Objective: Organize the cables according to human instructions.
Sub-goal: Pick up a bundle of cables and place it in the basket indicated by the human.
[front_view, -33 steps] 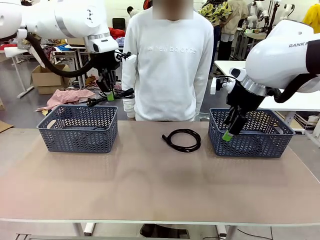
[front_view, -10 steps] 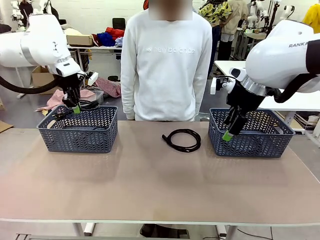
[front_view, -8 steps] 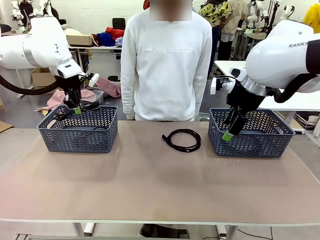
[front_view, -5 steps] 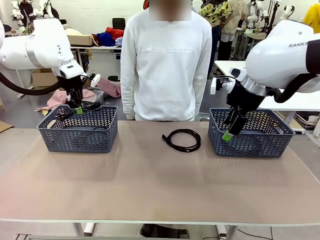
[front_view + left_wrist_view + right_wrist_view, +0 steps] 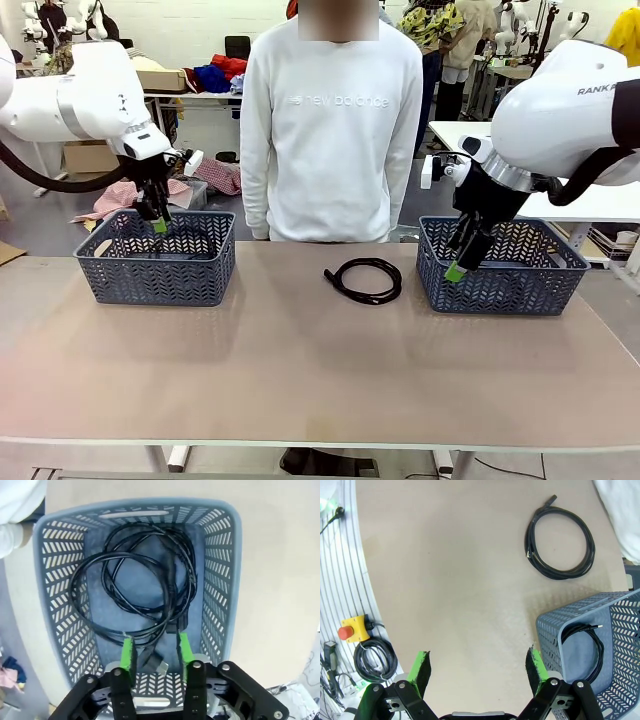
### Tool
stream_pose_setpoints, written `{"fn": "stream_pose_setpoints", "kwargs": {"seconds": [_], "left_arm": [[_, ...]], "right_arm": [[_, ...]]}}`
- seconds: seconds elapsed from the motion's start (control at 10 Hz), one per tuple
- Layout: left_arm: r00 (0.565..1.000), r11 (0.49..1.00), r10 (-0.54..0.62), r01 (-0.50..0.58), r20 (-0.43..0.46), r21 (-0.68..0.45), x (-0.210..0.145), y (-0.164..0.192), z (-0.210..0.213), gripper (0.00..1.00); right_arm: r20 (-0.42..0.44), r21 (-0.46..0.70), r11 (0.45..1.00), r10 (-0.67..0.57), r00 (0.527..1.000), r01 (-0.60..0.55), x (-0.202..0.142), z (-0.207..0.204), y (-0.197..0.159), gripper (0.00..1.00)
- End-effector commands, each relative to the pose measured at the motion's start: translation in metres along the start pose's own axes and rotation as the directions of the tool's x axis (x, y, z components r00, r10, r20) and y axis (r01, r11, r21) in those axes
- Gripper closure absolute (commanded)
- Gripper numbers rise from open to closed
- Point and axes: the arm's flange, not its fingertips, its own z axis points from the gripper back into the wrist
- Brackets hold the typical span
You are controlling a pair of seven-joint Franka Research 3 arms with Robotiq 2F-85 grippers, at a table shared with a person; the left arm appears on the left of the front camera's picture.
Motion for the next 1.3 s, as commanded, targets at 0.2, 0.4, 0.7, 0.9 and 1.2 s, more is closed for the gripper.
{"fn": "stream_pose_setpoints", "kwargs": {"seconds": [0.2,0.4,0.7,0.9,1.2], "left_arm": [[0.999,1.0,0.001,-0.001,-0.033,-0.013,0.006,0.004,0.012,0.08],[0.999,0.999,-0.02,0.017,-0.049,-0.052,0.008,0.005,0.019,0.0],[0.998,0.991,-0.055,0.05,-0.037,-0.124,0.011,0.006,0.028,0.0],[0.998,0.991,-0.057,0.054,-0.023,-0.125,0.014,0.003,0.035,0.0],[0.999,0.993,-0.045,0.042,-0.026,-0.112,0.015,0.0,0.034,0.0]], "right_arm": [[-0.002,-0.001,1.0,0.0,1.0,-0.001,0.003,0.002,0.0,0.0],[-0.002,-0.001,1.0,0.0,1.0,-0.001,0.003,0.002,0.0,0.0],[-0.002,-0.001,1.0,0.0,1.0,-0.001,0.003,0.002,0.0,0.0],[-0.002,-0.001,1.0,0.0,1.0,-0.001,0.003,0.002,0.0,0.0],[-0.002,-0.001,1.0,0.0,1.0,-0.001,0.003,0.002,0.0,0.0]]}}
